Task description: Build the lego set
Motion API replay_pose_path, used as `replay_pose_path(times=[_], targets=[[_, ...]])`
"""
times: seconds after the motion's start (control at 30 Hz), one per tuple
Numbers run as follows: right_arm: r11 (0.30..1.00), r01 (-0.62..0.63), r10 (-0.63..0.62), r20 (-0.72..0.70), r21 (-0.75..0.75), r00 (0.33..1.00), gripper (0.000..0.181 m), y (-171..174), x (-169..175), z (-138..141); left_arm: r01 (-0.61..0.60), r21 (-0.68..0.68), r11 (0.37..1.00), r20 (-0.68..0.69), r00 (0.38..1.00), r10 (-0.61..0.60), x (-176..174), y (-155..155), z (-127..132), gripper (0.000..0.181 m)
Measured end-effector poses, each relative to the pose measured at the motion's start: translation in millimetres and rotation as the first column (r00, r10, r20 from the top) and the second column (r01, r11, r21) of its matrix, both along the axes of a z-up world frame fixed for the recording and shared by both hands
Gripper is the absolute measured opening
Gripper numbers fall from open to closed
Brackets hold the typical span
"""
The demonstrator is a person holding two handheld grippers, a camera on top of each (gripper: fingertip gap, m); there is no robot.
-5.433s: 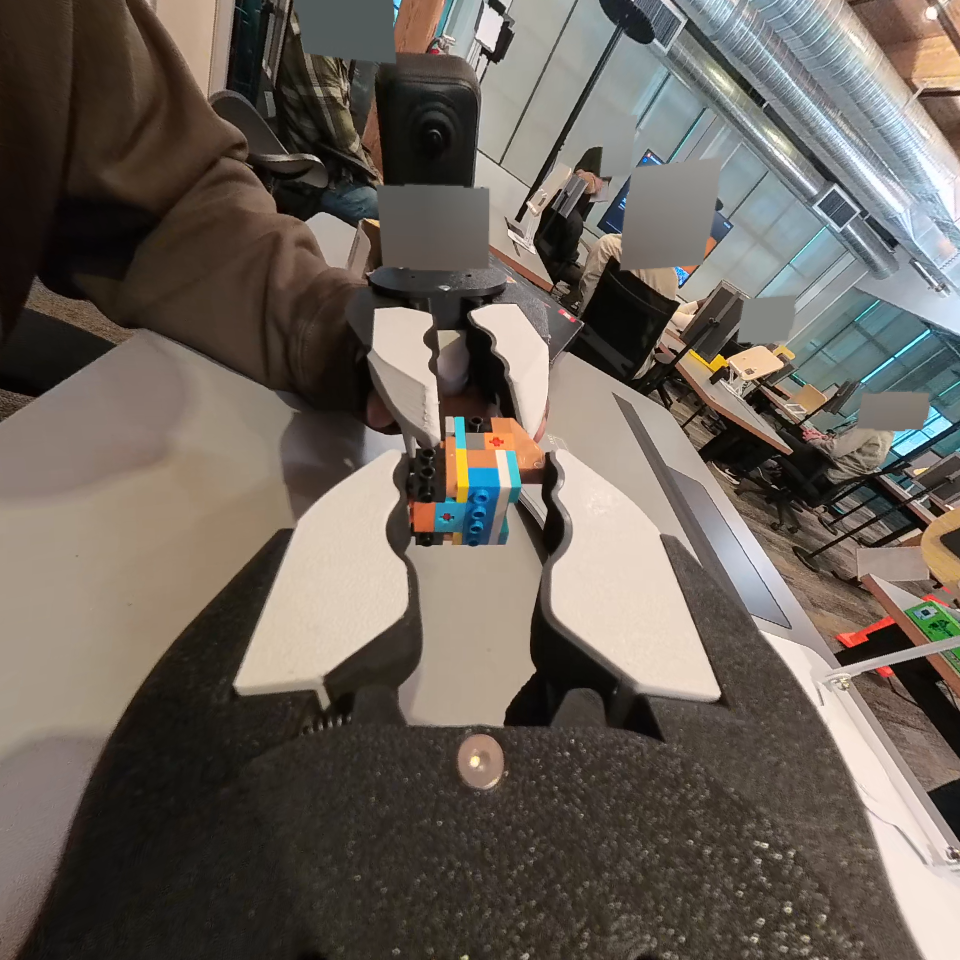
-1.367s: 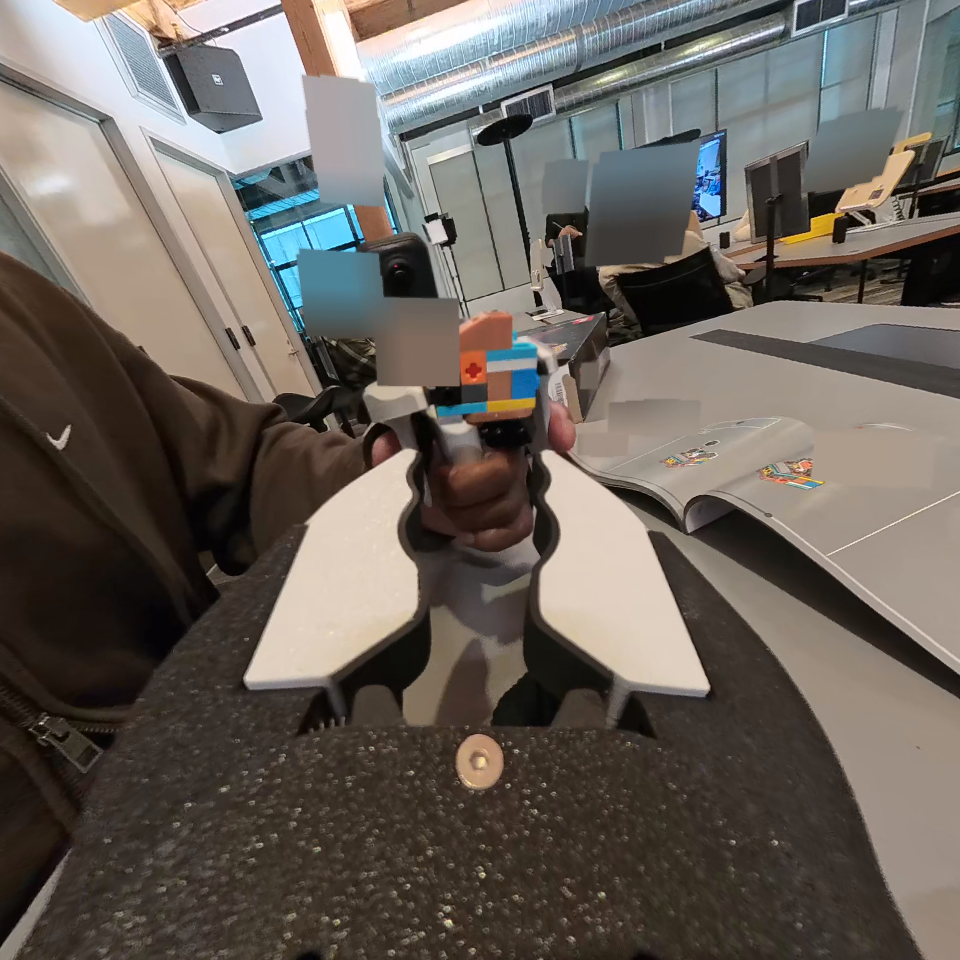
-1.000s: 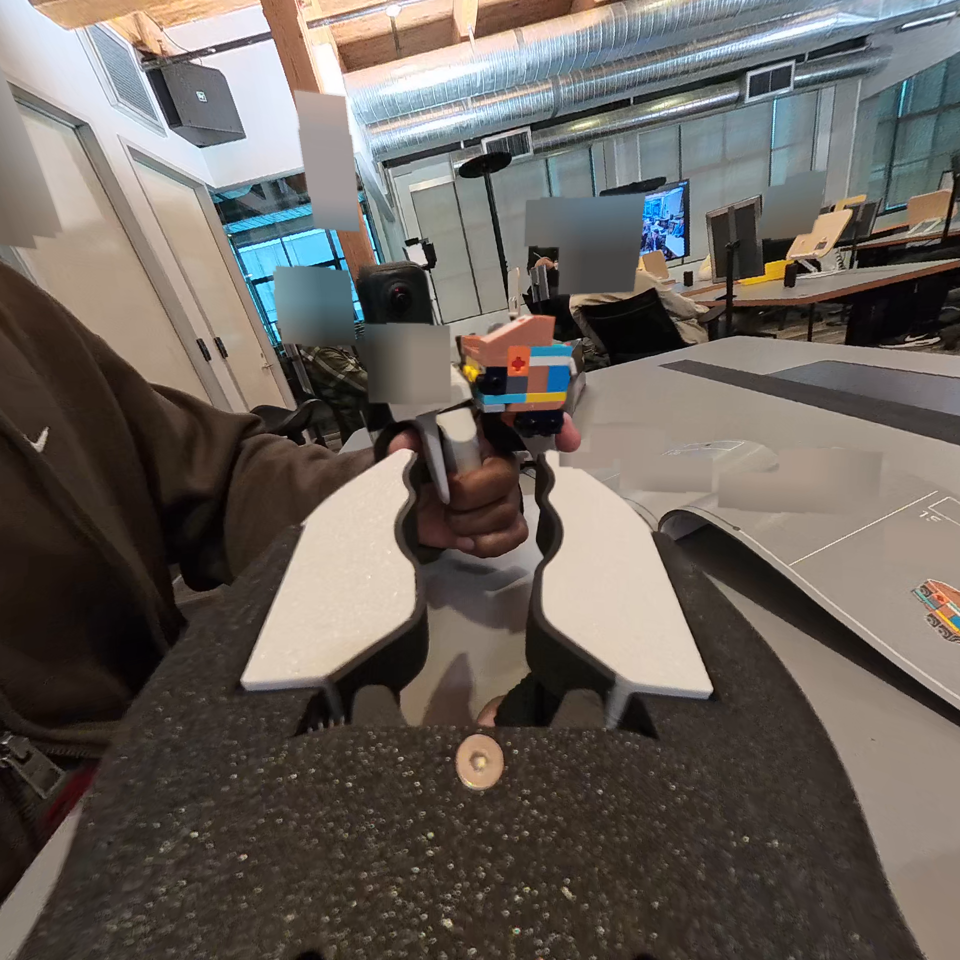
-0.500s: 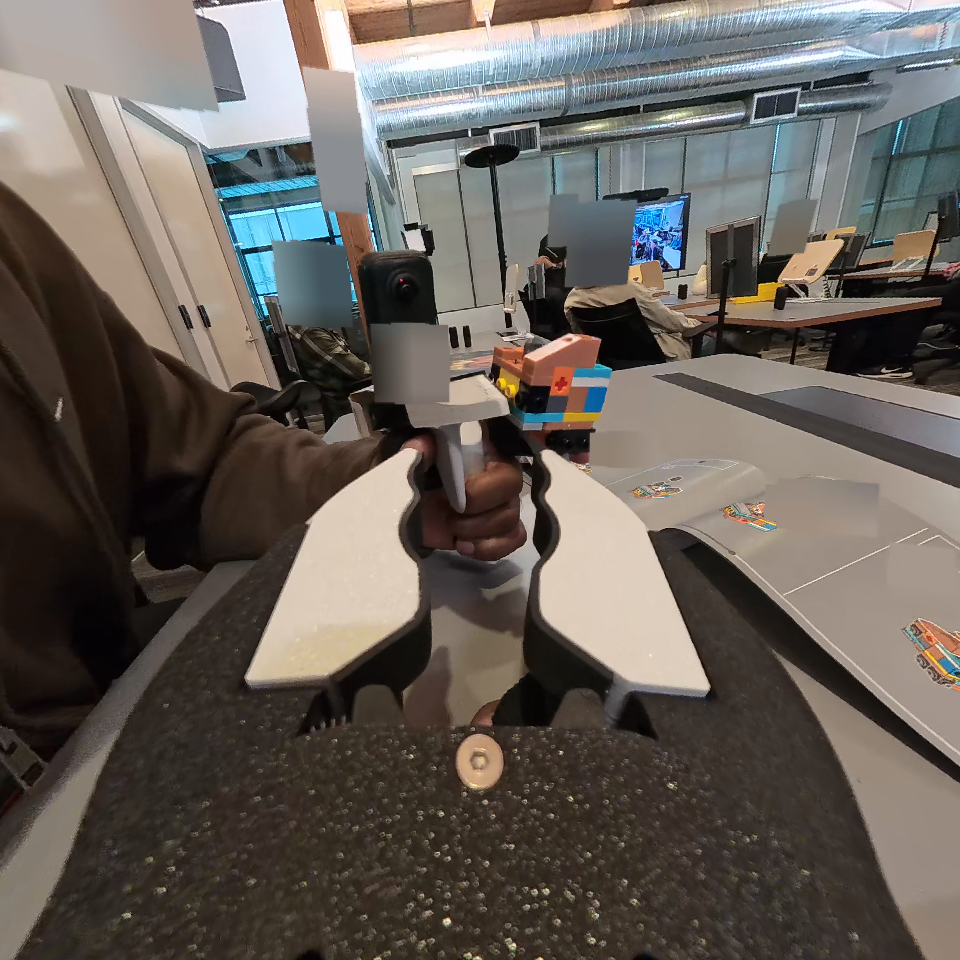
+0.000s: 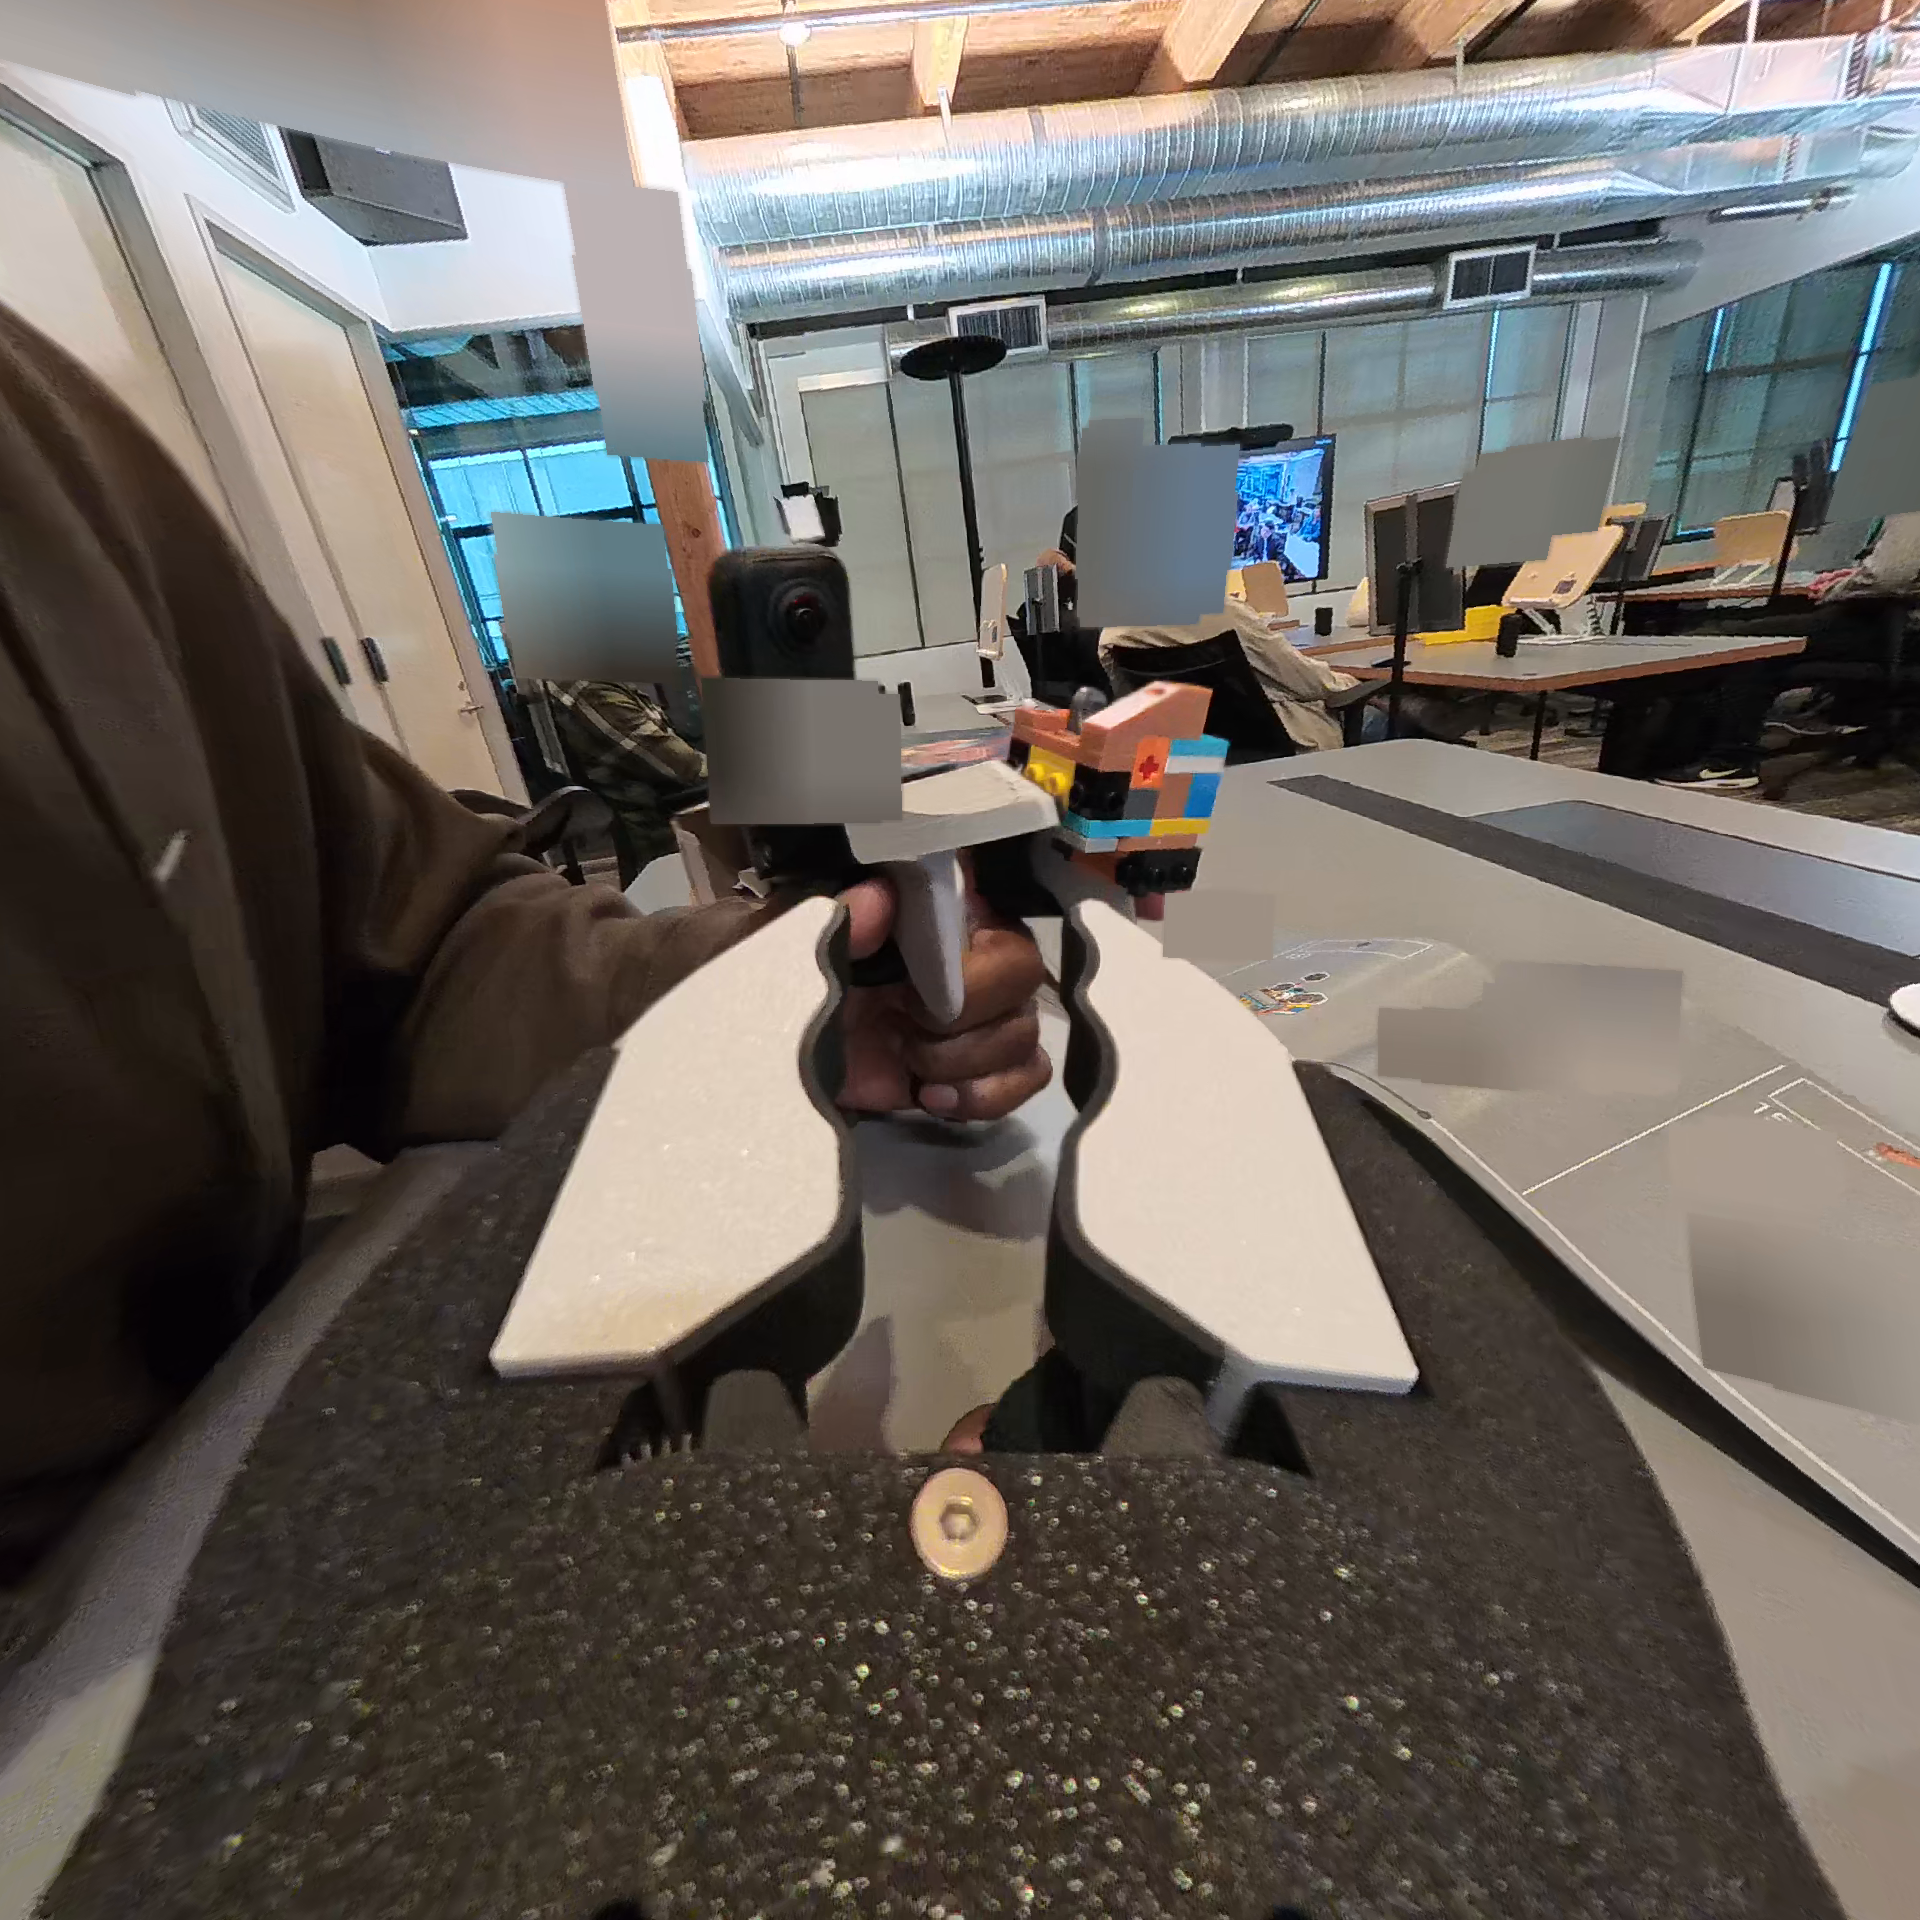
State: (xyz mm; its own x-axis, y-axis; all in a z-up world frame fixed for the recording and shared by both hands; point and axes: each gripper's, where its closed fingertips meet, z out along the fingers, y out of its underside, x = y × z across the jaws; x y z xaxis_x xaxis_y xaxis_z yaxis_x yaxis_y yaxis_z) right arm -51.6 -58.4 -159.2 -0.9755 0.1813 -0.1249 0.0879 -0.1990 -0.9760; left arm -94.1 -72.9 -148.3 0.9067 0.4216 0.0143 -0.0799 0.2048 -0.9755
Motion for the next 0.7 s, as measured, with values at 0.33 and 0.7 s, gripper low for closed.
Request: replay_pose_path(times=[0.33,0.7], targets=[[0.980,0.197,-0.198,-0.078,-0.027,0.977,0.039,25.7,-12.8,9.0,-0.272,-0.083,0.959,-0.153,0.954,0.258,-9.3,8.1,0.7,0.040],[0.964,0.265,-0.265,-0.015,-0.026,0.964,0.050,33.4,-16.3,14.7,-0.468,-0.242,0.850,-0.283,0.872,0.400,-7.7,28.5,-14.0,0.040]])
